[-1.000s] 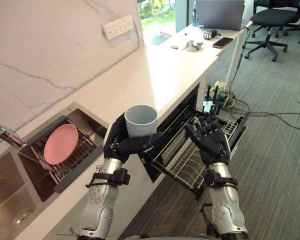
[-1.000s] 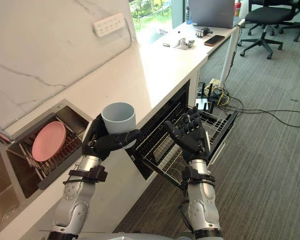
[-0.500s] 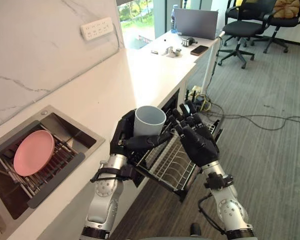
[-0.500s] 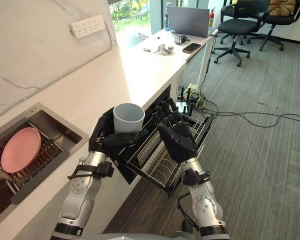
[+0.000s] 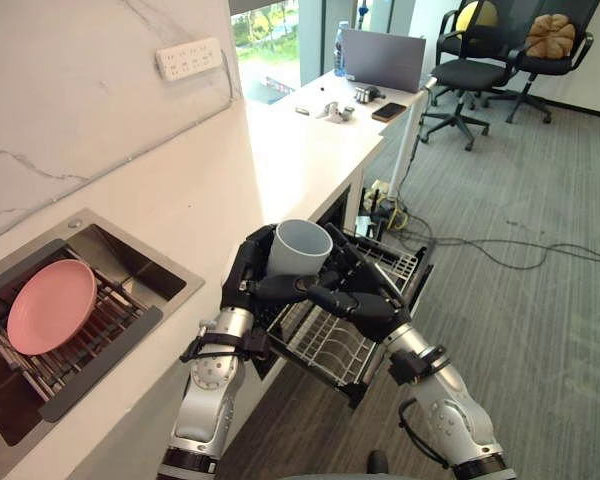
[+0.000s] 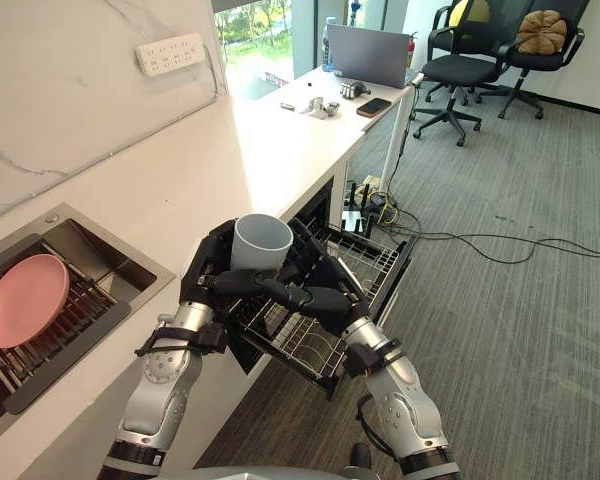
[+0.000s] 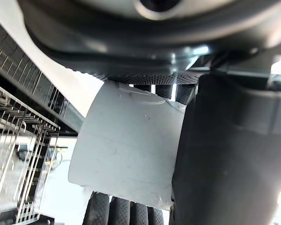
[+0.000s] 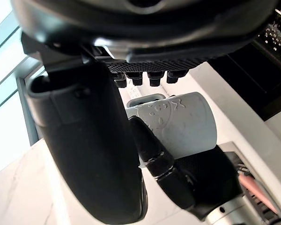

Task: Walk over to the sink, pick up the cup, carry it to the dishwasher, place the cup inside the dishwasher, then close the dishwasher door

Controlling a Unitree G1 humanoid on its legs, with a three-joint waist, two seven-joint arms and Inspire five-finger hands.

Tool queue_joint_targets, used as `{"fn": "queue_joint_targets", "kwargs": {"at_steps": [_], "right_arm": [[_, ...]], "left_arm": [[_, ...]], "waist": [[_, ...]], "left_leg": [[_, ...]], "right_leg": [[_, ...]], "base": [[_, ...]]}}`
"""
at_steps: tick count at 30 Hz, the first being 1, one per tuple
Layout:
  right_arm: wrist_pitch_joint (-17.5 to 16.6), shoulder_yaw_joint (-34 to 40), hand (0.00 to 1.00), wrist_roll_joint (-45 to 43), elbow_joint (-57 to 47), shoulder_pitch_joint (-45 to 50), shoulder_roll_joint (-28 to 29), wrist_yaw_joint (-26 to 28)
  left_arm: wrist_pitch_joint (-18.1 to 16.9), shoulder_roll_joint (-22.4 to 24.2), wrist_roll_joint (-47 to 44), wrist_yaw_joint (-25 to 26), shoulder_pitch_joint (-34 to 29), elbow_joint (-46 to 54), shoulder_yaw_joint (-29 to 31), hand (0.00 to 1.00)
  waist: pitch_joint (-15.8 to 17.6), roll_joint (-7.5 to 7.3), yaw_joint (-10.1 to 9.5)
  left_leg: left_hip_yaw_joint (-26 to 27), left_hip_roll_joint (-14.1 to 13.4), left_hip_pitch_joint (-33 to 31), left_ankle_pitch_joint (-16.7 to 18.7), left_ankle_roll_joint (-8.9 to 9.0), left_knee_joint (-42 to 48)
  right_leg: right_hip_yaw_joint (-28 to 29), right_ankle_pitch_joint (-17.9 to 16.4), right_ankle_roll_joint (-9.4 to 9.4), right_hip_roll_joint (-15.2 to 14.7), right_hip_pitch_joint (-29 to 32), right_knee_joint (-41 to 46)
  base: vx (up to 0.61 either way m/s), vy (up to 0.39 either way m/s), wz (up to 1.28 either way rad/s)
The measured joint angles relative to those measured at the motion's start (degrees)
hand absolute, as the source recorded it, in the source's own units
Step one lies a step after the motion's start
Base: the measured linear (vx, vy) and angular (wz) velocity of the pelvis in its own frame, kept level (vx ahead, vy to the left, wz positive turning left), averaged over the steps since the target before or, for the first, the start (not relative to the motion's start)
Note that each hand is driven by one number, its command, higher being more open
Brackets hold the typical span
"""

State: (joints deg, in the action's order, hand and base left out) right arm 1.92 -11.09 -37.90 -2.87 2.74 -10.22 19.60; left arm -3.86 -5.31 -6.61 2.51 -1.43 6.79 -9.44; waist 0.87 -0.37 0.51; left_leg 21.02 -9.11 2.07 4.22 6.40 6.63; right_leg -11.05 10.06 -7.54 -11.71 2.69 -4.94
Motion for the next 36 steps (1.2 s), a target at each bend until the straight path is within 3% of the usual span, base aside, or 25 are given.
{"fn": "queue_joint_targets", "kwargs": {"at_steps": [4,10,22,23,29,36], "right_arm": [[0.02,-0.94,1.0,1.51,-1.25,-0.25,-0.06,-5.47],[0.02,-4.16,1.0,1.34,-2.55,-3.19,0.54,-11.63],[-0.02,-7.69,1.0,-0.84,-2.55,-5.89,1.94,-16.33],[-0.02,-7.94,0.0,-0.83,-2.55,-6.23,1.89,-17.02],[-0.01,-9.06,0.0,-0.43,-2.47,-6.9,1.82,-20.96],[-0.16,-9.67,0.0,5.97,-2.32,-7.5,1.79,-25.89]], "left_arm": [[0.01,0.0,2.24,2.63,0.2,0.0,-0.86,0.0],[0.05,0.17,3.41,2.62,1.07,0.08,-2.33,0.0],[0.57,0.41,3.35,3.62,1.24,0.11,-3.76,0.0],[0.56,0.42,3.36,3.8,1.29,0.11,-3.79,0.0],[0.58,0.32,3.49,4.79,1.3,0.11,-4.33,0.0],[1.3,0.34,4.47,7.05,1.3,0.11,-5.68,0.0]], "waist": [[-0.11,0.12,-0.41],[-0.42,0.15,-1.1],[-0.67,0.25,-1.55],[-0.68,0.26,-1.55],[-0.78,0.26,-1.95],[-1.05,0.24,-2.3]], "left_leg": [[-0.16,-0.08,-0.07,0.07,0.33,0.7],[-0.92,-0.21,-0.62,0.26,0.45,1.69],[-2.03,-0.24,-0.74,0.25,0.46,1.85],[-2.13,-0.24,-0.78,0.25,0.46,1.84],[-2.65,-0.24,-0.92,0.24,0.46,1.84],[-2.78,-0.24,-0.9,0.22,0.45,1.84]], "right_leg": [[0.02,0.0,0.04,0.0,0.05,-0.01],[-0.43,-0.01,0.06,-0.04,-0.15,-0.01],[-1.6,-0.75,0.96,-0.11,-0.82,-0.25],[-1.66,-0.77,0.98,-0.11,-0.82,-0.25],[-1.98,-0.72,0.9,-0.1,-0.94,-0.25],[-2.05,-0.75,0.95,-0.1,-1.02,-0.26]], "base": [[-0.04,-0.013,-0.01],[-0.01,-0.004,0.02],[-0.01,-0.005,0.03],[0.0,0.0,0.0],[-0.01,-0.005,0.02],[0.0,0.0,0.0]]}}
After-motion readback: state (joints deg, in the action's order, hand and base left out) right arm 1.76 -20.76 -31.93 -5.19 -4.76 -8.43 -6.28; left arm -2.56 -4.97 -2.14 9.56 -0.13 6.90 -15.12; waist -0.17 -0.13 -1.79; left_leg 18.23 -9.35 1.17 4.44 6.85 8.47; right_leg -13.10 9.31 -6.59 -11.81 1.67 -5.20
